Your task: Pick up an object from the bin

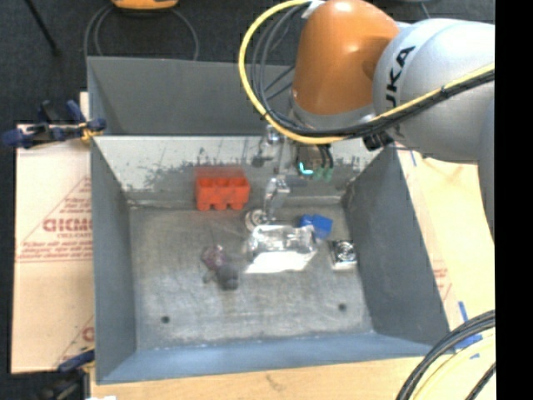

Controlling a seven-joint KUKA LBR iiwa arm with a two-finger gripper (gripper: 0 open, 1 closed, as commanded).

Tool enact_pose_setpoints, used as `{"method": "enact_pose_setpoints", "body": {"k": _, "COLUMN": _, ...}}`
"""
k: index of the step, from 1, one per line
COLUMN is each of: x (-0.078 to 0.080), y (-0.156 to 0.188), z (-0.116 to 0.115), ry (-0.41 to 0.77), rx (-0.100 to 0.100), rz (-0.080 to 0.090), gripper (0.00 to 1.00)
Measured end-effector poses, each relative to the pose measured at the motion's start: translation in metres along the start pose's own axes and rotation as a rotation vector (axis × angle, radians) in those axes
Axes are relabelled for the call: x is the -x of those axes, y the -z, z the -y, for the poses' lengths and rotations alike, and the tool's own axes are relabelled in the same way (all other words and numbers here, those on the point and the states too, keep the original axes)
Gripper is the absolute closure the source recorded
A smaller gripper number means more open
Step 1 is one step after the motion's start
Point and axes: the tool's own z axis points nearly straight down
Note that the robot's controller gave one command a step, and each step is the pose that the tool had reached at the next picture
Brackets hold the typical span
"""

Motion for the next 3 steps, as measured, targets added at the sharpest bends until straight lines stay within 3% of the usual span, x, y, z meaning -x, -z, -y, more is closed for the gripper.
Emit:
{"method": "enact_pose_setpoints", "body": {"k": 1, "x": -0.045, "y": -0.149, "z": 0.046, "ry": 0.079, "rx": 0.001, "rz": 0.025, "gripper": 0.00}}
{"method": "enact_pose_setpoints", "body": {"k": 2, "x": -0.042, "y": -0.143, "z": 0.044, "ry": 0.078, "rx": 0.002, "rz": 0.033, "gripper": 1.00}}
{"method": "enact_pose_setpoints", "body": {"k": 3, "x": -0.044, "y": 0.009, "z": 0.049, "ry": 0.063, "rx": -0.001, "rz": 0.013, "gripper": 1.00}}
